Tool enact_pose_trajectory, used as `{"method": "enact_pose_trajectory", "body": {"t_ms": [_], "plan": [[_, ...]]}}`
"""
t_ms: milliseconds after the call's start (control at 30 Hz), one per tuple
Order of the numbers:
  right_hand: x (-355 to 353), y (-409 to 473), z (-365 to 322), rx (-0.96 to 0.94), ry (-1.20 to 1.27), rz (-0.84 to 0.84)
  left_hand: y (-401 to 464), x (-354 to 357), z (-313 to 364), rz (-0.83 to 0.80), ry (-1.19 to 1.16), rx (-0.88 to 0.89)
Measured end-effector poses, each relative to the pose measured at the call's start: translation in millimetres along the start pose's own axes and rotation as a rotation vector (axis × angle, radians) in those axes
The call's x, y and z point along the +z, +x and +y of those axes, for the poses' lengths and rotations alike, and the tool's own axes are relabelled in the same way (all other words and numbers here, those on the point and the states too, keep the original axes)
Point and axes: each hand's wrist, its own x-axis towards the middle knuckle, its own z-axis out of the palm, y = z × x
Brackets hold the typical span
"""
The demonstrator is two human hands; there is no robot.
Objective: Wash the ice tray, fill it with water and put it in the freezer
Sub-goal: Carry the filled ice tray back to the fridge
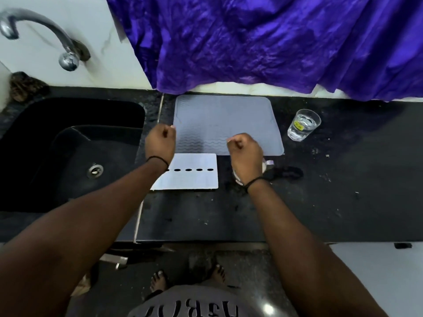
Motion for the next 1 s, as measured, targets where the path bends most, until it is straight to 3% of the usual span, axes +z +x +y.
{"method": "enact_pose_trajectory", "body": {"t_ms": [133,267,567,667,1000], "plan": [[43.3,-12.6,2.1,0.201,0.051,-0.232,8.4,-27.1,-32.7,-0.012,0.312,-0.133],[61.3,-20.3,12.4,0.267,-0.233,-0.295,8.5,-36.0,-64.2,-0.101,0.479,-0.314],[72.2,-20.4,19.8,0.292,-0.487,-0.321,17.7,-42.6,-87.3,-0.270,0.227,-0.479],[71.5,-21.1,20.2,0.257,-0.551,-0.340,14.1,-41.2,-89.8,-0.245,0.130,-0.491],[73.5,-16.4,17.0,0.320,-0.517,-0.345,7.4,-41.6,-85.9,-0.207,0.244,-0.435]]}}
